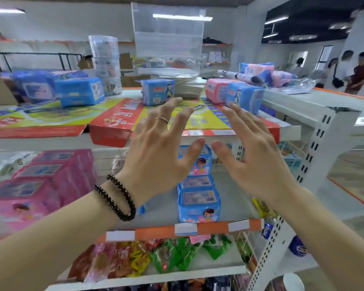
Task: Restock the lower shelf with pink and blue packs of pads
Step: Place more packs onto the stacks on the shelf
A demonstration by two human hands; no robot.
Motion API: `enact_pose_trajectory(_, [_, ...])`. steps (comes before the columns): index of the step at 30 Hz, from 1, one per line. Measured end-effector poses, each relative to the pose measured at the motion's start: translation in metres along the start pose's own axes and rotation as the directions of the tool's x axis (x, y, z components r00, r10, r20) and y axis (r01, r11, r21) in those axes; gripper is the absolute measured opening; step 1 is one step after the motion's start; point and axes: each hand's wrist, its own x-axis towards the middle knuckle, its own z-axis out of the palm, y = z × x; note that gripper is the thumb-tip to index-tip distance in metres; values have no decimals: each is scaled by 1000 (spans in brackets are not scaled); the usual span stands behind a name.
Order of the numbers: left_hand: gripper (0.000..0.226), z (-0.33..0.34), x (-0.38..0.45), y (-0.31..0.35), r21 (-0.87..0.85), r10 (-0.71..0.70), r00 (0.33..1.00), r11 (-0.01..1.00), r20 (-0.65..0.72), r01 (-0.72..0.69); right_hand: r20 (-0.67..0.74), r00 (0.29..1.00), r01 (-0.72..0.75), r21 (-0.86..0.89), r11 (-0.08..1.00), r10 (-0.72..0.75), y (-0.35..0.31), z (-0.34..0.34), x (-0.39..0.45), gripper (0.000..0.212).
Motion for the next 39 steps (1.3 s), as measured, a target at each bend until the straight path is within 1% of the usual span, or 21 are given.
enact_pose_trajectory(6, [64,19,40,31,29,47,999,998,-6,-47,-62,998,-26,-10,1000,25,38,-31,23,69])
enact_pose_trajectory(10, [67,33,61,42,70,36,999,997,33,-38,-39,997,-66,-69,995,64,67,-41,37,74])
enact_pose_trajectory(14, [65,42,80,45,95,23,998,995,56,-29,-38,997,-70,-84,994,67,90,-43,57,73])
enact_pose_trajectory(20, [68,47,116,30,149,-3,996,989,94,-11,-14,996,-85,-87,993,84,104,-27,88,71])
enact_pose_trajectory(24, [67,50,135,7,151,-13,992,989,123,-6,15,993,-116,-139,983,119,109,-12,114,72])
enact_pose_trajectory(28, [66,56,150,-16,154,-9,988,988,155,-15,20,985,-167,-203,965,174,114,-3,138,68])
enact_pose_trajectory(30, [61,60,158,-30,151,16,984,988,178,-43,25,973,-215,-235,948,227,117,3,150,67])
enact_pose_trajectory(33, [60,66,168,-48,162,36,979,984,202,-69,81,942,-290,-290,912,326,133,16,169,69])
enact_pose_trajectory(36, [61,71,177,-64,140,47,974,987,223,-80,137,892,-373,-314,873,430,155,27,189,73])
enact_pose_trajectory(39, [59,72,186,-78,91,46,975,994,217,-67,138,829,-461,-382,801,543,175,40,199,77])
